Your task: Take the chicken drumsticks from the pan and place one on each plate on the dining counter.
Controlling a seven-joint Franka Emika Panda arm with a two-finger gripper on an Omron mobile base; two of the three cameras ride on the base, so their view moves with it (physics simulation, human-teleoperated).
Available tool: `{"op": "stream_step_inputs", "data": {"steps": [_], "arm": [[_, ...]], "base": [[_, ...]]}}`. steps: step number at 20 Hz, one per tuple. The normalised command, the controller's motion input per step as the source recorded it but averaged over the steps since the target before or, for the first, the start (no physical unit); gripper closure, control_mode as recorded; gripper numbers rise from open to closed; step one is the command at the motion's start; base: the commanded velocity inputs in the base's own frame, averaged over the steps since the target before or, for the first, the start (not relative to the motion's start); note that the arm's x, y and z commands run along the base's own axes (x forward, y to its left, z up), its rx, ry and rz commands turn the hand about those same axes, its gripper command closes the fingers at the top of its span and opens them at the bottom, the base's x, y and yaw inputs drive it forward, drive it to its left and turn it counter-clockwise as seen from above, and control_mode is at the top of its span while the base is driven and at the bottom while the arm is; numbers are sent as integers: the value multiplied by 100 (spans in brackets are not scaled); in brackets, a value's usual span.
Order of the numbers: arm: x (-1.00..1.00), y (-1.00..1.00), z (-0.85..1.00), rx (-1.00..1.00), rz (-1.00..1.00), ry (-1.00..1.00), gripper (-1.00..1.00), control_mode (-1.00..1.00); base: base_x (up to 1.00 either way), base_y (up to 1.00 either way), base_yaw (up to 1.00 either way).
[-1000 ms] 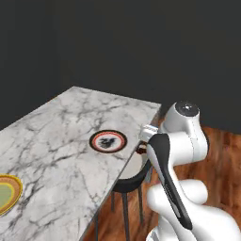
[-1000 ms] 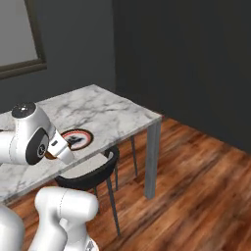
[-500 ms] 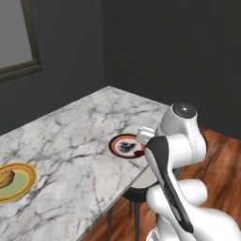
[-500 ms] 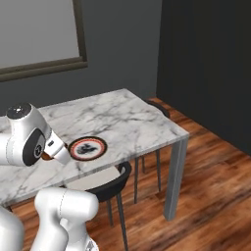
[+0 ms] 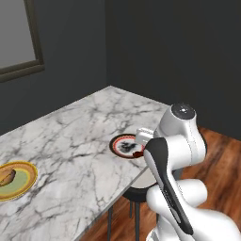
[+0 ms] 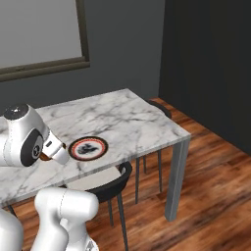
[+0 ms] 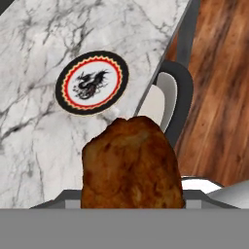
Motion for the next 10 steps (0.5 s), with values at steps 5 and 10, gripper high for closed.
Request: {"op": "stream_step_inputs", "data": {"steps": [5,10], "arm": [[0,0,0,0,0,0,100,100],[0,0,0,0,0,0,100,100]], "base": [[0,0,0],[9,-2,0]]}}
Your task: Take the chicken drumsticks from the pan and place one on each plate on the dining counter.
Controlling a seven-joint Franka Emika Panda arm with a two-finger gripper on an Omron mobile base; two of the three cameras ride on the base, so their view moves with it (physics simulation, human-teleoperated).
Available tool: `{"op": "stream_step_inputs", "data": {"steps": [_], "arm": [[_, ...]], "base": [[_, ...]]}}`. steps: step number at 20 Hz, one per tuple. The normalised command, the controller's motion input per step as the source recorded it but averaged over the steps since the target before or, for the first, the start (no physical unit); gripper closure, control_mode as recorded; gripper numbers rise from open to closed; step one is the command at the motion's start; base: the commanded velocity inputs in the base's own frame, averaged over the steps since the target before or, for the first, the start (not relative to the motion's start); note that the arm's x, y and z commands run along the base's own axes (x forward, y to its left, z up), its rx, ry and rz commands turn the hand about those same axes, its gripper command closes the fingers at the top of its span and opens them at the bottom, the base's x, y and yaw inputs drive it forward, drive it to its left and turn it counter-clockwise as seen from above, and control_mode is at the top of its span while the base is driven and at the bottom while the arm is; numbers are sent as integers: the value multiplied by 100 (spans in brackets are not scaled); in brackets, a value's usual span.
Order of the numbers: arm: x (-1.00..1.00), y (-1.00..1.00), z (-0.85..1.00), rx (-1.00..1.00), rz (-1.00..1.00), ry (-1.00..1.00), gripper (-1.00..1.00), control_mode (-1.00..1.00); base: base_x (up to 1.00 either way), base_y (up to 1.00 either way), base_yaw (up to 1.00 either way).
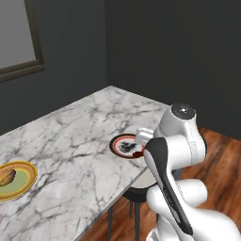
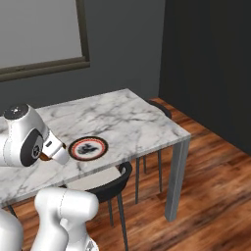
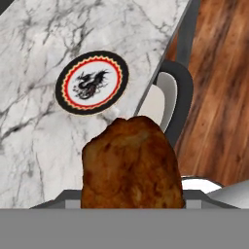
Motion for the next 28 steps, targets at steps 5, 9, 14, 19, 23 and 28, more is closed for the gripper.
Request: {"op": "stream_step_inputs", "data": {"steps": [5,9,14,19,23,28], "arm": [[34,-8,-4,1,1,1,100,-100],[100,-21,-16,7,4,12,100,-100],[100,-16,-21,5,4,22,100,-100],[100,-2,-37,0,1,28,100,-100],[97,6,-39,-1,0,13,100,-100],[67,16,-45,-1,0,0,100,-100]], "base": [[22,-6,1],[0,0,0],[0,0,0],[0,0,0],[0,0,0],[0,0,0]]}}
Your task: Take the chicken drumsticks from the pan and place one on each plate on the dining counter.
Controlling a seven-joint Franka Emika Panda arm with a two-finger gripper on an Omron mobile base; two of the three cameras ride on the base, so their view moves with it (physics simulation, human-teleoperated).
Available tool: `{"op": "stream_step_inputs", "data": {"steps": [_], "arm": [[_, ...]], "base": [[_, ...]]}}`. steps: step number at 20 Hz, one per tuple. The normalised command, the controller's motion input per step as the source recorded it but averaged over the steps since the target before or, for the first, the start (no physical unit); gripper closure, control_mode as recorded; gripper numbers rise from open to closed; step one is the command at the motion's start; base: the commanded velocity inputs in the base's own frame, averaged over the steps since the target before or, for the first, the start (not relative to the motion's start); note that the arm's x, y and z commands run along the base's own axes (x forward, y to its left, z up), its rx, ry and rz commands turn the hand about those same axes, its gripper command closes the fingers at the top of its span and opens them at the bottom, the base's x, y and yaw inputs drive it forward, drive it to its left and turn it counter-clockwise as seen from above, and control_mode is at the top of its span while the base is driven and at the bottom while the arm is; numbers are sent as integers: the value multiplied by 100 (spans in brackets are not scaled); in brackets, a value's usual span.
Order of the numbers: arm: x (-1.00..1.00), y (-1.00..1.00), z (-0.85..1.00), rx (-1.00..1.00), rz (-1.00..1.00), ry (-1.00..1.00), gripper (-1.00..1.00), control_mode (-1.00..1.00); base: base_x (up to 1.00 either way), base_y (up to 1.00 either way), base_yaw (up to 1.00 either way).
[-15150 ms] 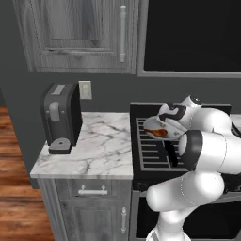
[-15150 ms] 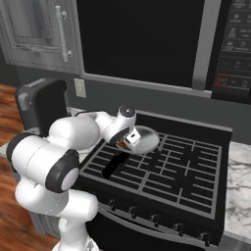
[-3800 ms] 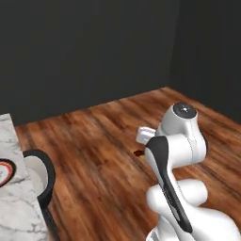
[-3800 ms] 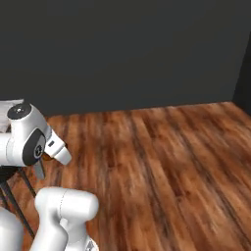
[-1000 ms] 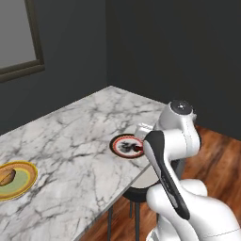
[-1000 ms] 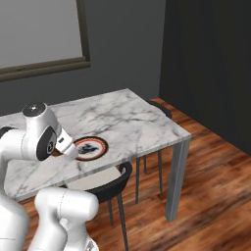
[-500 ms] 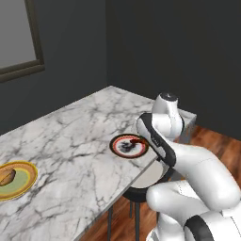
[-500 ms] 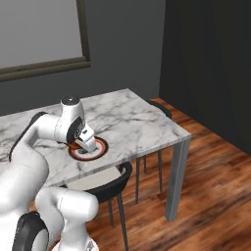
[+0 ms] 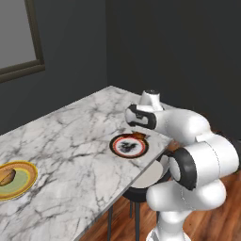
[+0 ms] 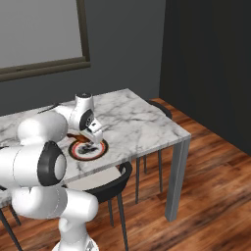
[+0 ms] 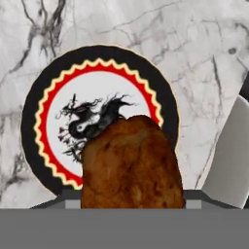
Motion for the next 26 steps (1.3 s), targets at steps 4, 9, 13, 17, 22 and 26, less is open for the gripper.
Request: {"op": "stream_step_inputs", "data": {"steps": [4,9,13,17,22,26], "arm": [[55,26,-57,-2,-1,0,100,-100],[30,27,-60,-5,-1,4,100,-100],[13,1,-37,-2,0,7,100,-100],[17,-1,-33,-2,0,8,100,-100],[24,-11,-30,-1,0,8,100,-100],[29,-3,-25,0,0,6,100,-100]], "base": [[0,0,0],[0,0,0],[0,0,0],[0,0,0],[0,0,0],[0,0,0]]}}
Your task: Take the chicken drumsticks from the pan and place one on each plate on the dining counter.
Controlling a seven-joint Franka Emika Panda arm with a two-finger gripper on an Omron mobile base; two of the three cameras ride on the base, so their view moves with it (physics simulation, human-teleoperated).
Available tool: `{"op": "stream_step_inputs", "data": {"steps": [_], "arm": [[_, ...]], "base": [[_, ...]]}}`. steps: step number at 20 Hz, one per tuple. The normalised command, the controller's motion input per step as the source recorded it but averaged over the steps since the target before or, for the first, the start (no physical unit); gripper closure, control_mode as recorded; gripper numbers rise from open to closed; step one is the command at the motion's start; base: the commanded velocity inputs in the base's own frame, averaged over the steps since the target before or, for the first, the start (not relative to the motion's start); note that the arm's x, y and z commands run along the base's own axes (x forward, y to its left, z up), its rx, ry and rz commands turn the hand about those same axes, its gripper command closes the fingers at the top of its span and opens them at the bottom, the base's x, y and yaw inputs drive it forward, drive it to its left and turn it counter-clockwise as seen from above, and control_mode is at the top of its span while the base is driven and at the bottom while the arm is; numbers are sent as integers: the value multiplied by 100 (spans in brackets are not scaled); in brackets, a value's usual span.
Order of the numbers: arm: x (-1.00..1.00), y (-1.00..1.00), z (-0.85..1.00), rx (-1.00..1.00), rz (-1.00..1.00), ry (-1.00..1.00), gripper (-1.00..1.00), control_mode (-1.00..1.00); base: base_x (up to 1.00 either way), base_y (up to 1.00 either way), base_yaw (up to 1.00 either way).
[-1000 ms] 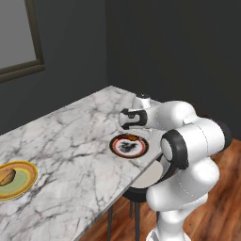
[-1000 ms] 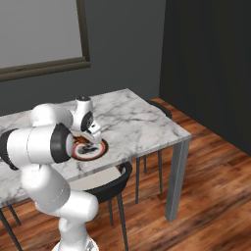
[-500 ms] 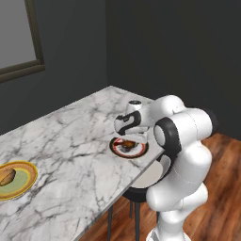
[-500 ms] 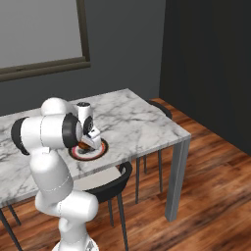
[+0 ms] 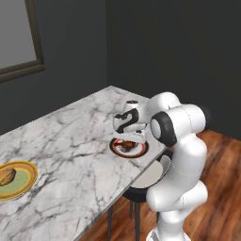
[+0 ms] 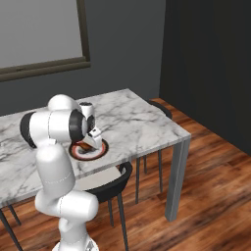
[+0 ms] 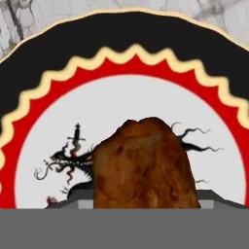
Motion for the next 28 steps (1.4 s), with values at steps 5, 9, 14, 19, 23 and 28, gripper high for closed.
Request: {"op": "stream_step_inputs", "data": {"steps": [5,9,14,19,23,28], "arm": [[14,0,-8,0,0,0,-100,-100],[-14,-4,3,0,0,0,-100,-100],[-25,0,8,0,0,0,-100,-100],[-21,-3,33,0,0,0,-100,-100],[-37,-10,69,0,5,0,-100,-100],[-83,-15,59,0,12,-1,-100,-100]], "base": [[0,0,0],[0,0,0],[0,0,0],[0,0,0],[0,0,0],[0,0,0]]}}
